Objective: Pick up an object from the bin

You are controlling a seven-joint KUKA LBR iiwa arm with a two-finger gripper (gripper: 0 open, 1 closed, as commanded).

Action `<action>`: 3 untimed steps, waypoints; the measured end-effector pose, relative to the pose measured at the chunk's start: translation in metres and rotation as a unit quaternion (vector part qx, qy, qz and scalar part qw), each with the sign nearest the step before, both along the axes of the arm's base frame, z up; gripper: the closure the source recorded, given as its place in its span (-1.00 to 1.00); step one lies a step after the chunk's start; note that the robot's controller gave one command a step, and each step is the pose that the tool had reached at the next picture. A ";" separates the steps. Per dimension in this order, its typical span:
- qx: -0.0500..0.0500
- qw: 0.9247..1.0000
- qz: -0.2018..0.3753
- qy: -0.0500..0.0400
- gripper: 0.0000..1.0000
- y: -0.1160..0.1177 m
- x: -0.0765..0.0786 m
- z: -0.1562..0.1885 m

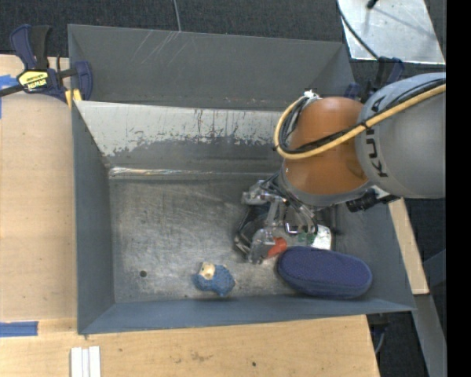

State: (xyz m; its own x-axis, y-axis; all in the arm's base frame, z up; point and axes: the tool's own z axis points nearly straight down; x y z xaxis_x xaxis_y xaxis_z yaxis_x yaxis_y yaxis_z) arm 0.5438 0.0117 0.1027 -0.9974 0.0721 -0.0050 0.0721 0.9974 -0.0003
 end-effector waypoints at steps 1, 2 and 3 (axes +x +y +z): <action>0.006 0.988 -0.153 0.005 -1.00 -0.037 0.034 -0.026; 0.008 0.974 -0.225 -0.006 -1.00 -0.064 0.010 -0.024; 0.003 0.987 -0.163 0.003 -1.00 -0.077 0.003 0.014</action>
Offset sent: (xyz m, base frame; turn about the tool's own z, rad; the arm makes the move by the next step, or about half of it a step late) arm 0.0319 -0.0426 -0.0327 0.3120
